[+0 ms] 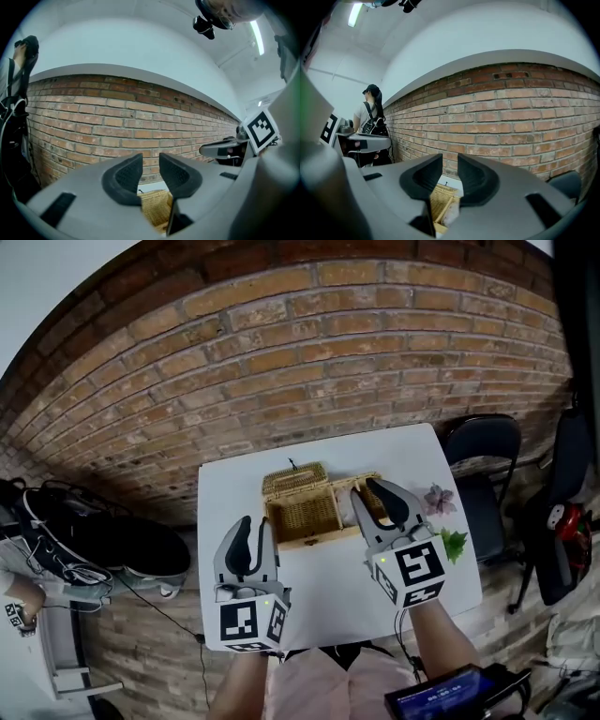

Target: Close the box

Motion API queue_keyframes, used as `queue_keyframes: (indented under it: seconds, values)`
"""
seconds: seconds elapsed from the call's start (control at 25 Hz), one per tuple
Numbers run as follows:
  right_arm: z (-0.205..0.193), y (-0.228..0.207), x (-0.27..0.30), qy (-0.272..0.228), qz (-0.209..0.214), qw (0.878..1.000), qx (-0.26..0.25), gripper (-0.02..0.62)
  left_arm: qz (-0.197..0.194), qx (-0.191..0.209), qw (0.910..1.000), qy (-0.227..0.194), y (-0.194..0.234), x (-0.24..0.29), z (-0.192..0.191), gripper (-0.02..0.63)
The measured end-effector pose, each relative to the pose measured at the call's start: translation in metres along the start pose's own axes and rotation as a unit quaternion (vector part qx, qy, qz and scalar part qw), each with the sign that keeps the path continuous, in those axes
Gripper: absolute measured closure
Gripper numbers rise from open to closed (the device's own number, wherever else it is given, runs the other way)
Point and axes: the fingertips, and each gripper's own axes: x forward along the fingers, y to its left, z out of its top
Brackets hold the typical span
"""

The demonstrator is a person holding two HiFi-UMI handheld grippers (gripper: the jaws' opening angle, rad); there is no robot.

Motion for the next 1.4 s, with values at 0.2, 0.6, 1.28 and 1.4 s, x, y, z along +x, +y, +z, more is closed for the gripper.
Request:
queue_keyframes:
  seconds: [0.2,0.6,1.28,1.4]
  values:
    - [0.001,-0.007,0.022,0.013,0.001,1.000,-0.014,0.492,-0.005,0.007,1.0000,0.004,0.013,0.022,-0.002,0.489]
    - [0.004,-0.036,0.083,0.039,0.017,0.999,-0.034,0.489,-0.002,0.020,0.9996,0.020,0.060,0.092,0.002,0.489]
    - [-0.122,-0.045,0.190,0.258,0.150,0.953,0.058,0.474,-0.047,-0.137,0.9682,0.204,0.113,0.165,-0.154,0.485]
    - [-0.154,-0.050,0.198,0.323,0.176,0.928,0.054,0.459,-0.072,-0.169,0.9519,0.245,0.115,0.171,-0.180,0.485]
